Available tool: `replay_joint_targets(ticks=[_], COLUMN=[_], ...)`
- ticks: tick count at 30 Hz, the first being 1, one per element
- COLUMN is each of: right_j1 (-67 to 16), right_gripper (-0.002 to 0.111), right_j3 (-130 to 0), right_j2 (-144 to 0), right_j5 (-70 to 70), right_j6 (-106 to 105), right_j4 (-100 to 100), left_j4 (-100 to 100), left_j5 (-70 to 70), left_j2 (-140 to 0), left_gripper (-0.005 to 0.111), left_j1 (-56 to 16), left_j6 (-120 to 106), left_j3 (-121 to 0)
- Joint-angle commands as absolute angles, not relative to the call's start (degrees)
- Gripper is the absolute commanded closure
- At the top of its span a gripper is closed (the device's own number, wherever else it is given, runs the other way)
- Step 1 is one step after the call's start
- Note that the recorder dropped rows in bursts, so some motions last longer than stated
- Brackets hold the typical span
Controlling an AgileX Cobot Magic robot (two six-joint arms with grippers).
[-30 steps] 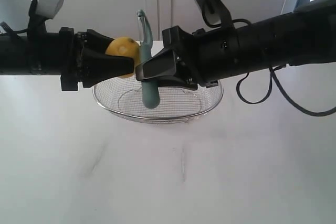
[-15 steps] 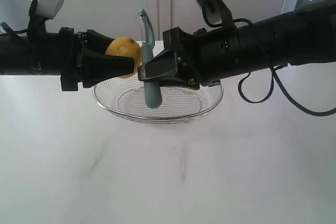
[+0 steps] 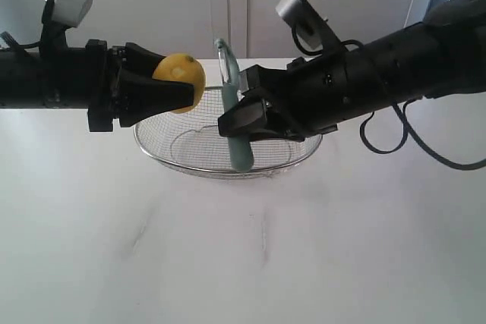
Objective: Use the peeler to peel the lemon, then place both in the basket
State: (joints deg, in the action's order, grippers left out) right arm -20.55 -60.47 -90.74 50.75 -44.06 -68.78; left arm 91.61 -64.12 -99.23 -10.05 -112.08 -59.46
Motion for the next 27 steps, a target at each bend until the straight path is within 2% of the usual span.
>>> replay_joint_targets(ticks=[1, 17, 27], right_j1=[-20.6, -20.6, -20.6], right_gripper=[0.108, 0.108, 0.108], right_j3=[-60.5, -60.5, -60.5], right_j2=[-91.5, -94.7, -95.5], right_j5=[50.4, 54.9, 60.2], right_j6=[-43.6, -43.4, -47.8], right_j4=[-68.3, -60.7, -69.6], left_j4=[92.6, 92.6, 92.6], left_j5=[-65.5, -65.5, -65.5], left_j2=[-98.9, -98.9, -98.9], left_gripper=[0.107, 0.107, 0.107], left_j1=[-10.4, -10.4, -10.4], left_j6=[-112.7, -112.7, -112.7], left_j3=[-59.3, -59.3, -59.3])
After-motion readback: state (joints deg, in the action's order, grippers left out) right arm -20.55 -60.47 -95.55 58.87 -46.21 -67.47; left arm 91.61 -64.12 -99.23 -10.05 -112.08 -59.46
